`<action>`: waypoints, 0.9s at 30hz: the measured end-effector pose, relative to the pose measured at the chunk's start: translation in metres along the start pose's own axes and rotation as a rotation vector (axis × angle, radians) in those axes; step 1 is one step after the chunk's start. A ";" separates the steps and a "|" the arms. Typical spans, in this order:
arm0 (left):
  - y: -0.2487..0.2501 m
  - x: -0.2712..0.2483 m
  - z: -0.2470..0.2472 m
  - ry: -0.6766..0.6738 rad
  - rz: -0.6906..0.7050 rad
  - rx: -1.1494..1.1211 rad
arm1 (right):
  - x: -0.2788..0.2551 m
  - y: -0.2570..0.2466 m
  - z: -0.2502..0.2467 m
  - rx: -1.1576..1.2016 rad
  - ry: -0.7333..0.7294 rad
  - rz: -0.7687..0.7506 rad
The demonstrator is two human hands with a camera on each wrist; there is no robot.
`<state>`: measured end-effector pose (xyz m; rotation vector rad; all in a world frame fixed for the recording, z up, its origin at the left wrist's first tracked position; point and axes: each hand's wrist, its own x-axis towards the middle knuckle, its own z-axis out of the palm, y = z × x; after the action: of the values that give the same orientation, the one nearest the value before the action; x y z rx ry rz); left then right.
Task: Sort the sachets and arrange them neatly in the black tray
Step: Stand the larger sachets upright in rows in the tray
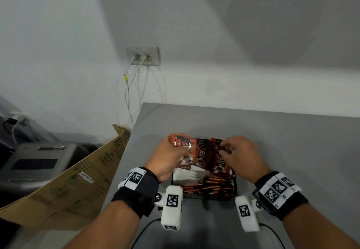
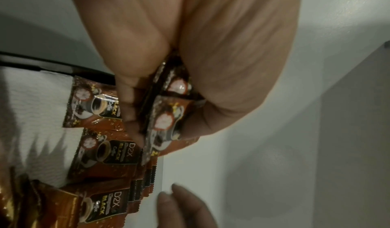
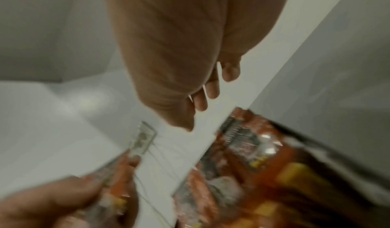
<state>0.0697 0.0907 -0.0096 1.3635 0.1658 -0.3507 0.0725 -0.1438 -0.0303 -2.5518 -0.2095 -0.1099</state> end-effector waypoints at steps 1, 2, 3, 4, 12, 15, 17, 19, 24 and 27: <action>0.000 0.001 0.002 -0.005 0.007 0.015 | 0.003 -0.009 -0.006 0.120 0.001 0.019; 0.001 0.001 0.005 -0.022 0.021 0.035 | 0.005 -0.020 -0.012 0.244 -0.032 0.036; 0.002 0.002 0.008 -0.048 0.034 0.057 | 0.008 -0.032 -0.017 0.351 -0.088 0.048; 0.004 0.002 0.011 -0.077 0.045 0.092 | 0.011 -0.042 -0.020 0.427 -0.146 0.048; 0.010 0.012 -0.008 0.150 0.042 0.017 | 0.029 -0.052 -0.027 0.198 -0.179 0.042; 0.008 0.012 -0.020 0.185 0.030 0.013 | 0.028 -0.042 -0.005 0.018 -0.276 0.055; 0.004 0.010 -0.022 0.168 0.021 0.026 | 0.028 -0.042 0.008 -0.048 -0.314 0.049; 0.000 0.008 -0.022 0.152 0.016 0.036 | 0.028 -0.045 0.016 -0.102 -0.341 0.017; -0.006 0.007 -0.021 0.149 0.003 0.032 | 0.029 -0.047 0.029 -0.252 -0.371 -0.061; -0.006 0.007 -0.023 0.134 0.012 0.032 | 0.031 -0.047 0.031 -0.281 -0.353 -0.071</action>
<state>0.0763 0.1112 -0.0226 1.4194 0.2641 -0.2525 0.0963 -0.0842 -0.0269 -2.8289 -0.4474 0.3074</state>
